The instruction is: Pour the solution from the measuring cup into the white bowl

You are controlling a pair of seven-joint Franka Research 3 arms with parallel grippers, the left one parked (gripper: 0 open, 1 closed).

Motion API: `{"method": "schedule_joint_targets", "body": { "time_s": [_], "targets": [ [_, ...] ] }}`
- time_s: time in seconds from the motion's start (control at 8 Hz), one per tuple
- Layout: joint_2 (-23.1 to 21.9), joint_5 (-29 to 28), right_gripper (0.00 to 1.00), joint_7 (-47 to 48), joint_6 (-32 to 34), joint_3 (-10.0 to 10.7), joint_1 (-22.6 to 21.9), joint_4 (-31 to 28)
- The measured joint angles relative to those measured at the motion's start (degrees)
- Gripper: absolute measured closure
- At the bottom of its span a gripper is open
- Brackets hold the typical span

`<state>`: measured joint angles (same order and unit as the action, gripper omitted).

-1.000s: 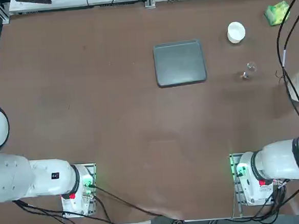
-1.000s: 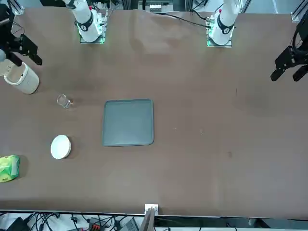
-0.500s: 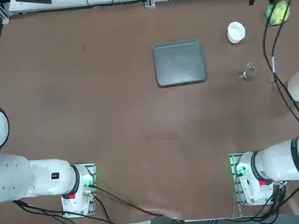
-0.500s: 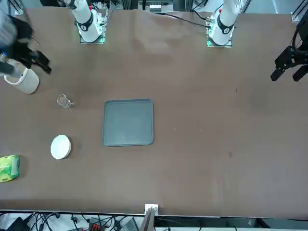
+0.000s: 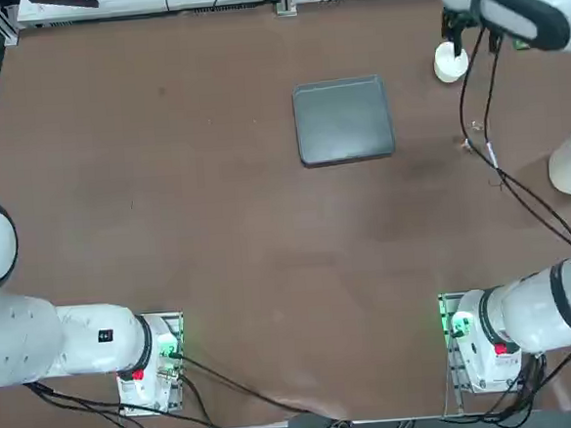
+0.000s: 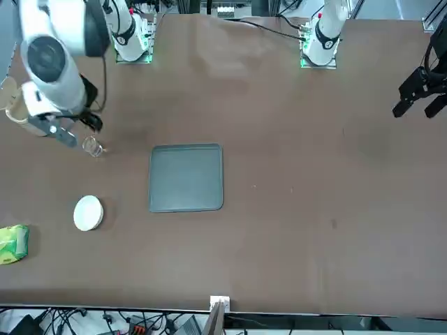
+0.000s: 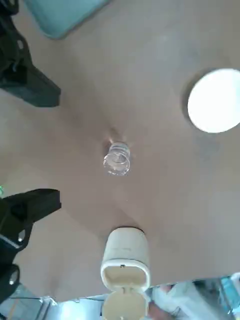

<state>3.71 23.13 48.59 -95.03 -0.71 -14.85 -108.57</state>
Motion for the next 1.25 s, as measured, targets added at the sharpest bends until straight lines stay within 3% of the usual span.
{"method": "schedule_joint_targets", "body": {
  "time_s": [0.25, 0.38, 0.75, 1.25],
  "targets": [
    [2.48, 6.21, 0.0, 16.39, -4.44, 0.0, -1.87, -7.29],
    [6.1, 10.68, 0.0, 26.43, -5.49, -0.02, -3.24, -9.17],
    [19.53, 20.94, 0.03, 55.58, -9.75, 0.09, -4.6, -9.43],
    [26.05, 23.96, 0.04, 82.51, -10.18, 1.62, -4.27, -6.78]
  ]
}}
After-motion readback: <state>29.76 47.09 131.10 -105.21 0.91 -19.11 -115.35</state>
